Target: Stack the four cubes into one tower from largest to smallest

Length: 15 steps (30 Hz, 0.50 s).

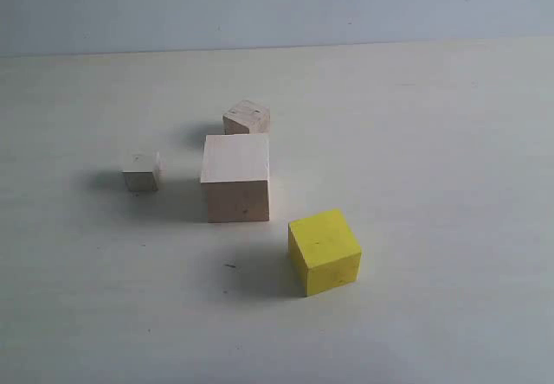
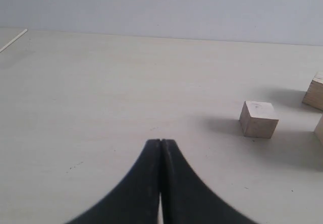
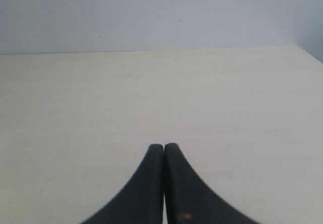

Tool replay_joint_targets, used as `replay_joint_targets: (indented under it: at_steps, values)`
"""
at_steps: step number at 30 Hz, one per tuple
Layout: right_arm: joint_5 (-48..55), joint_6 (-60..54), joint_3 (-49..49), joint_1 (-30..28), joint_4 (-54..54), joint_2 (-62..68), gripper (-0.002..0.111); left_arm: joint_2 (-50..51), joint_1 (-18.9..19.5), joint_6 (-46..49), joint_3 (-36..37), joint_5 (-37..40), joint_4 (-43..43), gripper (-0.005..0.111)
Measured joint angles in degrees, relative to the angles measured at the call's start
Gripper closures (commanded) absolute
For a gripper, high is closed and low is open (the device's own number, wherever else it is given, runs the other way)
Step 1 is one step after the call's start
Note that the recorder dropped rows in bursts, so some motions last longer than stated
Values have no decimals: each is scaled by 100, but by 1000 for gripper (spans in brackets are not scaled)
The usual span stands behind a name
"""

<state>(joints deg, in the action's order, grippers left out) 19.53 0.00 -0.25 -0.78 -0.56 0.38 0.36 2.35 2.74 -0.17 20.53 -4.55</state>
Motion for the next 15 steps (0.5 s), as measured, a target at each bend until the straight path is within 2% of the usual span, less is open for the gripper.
replay_joint_targets:
  at_steps: [8,15]
  values:
    - [0,0,0,0,0,0,108,0,0,0,0,-256,0,107]
    - [0,0,0,0,0,0,108,0,0,0,0,-1593,0,107]
